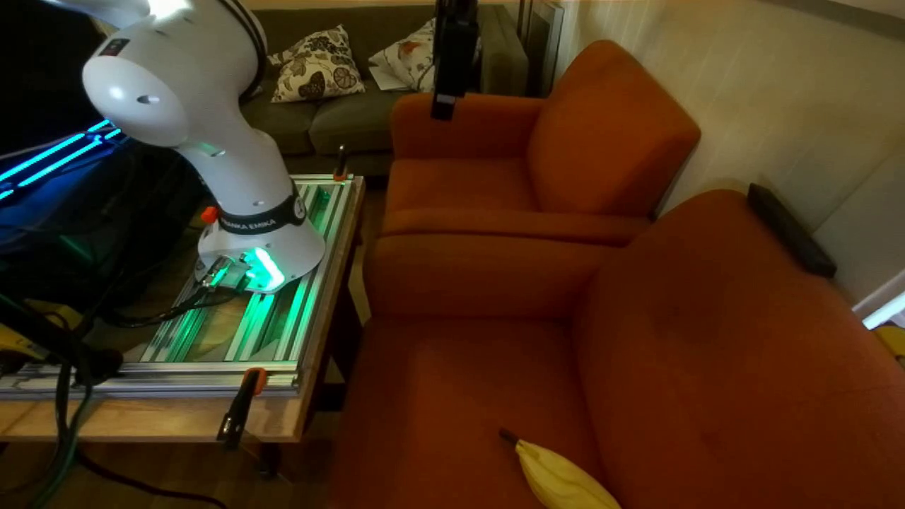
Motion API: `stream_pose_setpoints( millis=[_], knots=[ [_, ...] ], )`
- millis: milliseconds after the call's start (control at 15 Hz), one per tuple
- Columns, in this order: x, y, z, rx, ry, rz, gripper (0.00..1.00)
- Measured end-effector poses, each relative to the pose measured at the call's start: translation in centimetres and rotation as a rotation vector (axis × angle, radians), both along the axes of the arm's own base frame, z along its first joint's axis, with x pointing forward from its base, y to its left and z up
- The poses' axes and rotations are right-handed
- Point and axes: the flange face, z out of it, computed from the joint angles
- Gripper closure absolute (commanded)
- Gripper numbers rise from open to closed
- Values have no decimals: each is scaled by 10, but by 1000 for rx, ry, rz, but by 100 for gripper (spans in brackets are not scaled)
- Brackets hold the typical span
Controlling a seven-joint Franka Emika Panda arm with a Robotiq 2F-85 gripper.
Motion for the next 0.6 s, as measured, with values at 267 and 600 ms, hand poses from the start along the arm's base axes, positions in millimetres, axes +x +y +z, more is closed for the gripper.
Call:
stream_pose_setpoints(
  millis=[267,600],
  knots=[
    [6,-1,0,-30,-14,-85,0],
    [43,2,-6,-77,-104,-345,0]
  ],
)
